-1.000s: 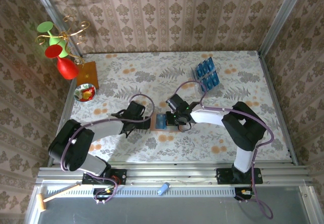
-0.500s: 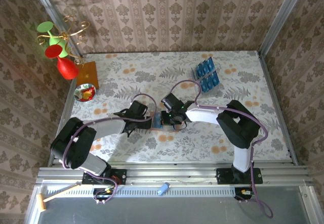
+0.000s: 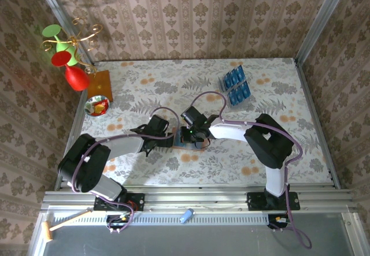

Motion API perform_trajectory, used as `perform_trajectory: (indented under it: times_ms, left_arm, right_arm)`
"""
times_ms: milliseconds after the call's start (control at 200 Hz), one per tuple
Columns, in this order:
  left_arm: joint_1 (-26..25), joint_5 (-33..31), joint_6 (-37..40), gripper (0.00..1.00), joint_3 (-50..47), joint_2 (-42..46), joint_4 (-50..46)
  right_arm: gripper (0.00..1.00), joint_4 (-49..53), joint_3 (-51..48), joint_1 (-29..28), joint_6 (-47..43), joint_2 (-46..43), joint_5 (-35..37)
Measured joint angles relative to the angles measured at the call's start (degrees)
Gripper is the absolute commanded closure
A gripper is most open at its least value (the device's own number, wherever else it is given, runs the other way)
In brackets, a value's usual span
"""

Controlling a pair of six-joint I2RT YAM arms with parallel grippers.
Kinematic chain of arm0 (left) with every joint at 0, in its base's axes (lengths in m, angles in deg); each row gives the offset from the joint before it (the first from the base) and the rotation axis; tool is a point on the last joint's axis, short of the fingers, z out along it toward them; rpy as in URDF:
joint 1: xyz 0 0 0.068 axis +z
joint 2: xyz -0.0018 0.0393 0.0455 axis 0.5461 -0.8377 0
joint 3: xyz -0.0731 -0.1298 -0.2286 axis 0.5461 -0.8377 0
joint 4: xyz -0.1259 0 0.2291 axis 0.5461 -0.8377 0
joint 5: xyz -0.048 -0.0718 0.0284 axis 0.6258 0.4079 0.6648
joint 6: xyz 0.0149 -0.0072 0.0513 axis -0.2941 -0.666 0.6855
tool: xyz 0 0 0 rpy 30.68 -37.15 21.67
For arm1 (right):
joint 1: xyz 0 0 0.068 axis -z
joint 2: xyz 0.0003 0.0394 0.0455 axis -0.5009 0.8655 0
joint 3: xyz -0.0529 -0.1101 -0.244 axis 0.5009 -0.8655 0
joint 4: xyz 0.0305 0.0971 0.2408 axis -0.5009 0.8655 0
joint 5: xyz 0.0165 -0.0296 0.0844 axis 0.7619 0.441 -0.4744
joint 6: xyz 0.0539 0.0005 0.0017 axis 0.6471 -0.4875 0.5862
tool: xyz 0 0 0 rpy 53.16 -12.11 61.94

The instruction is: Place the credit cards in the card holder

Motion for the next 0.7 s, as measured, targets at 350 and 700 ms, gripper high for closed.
perform_trajectory:
  times_ms: [350,700]
  left_arm:
    - [1.6,3.5,0.9,0.00,0.7,1.7,-2.1]
    - [2.3,4.7,1.9,0.00,1.6,2.3,-3.7]
  right_arm:
    - [0.97,-0.2,-2.9,0.5,-0.2,-4.8,1.7]
    - [1.00,-2.1,-9.6,0.9,-0.3,-6.4,1.9]
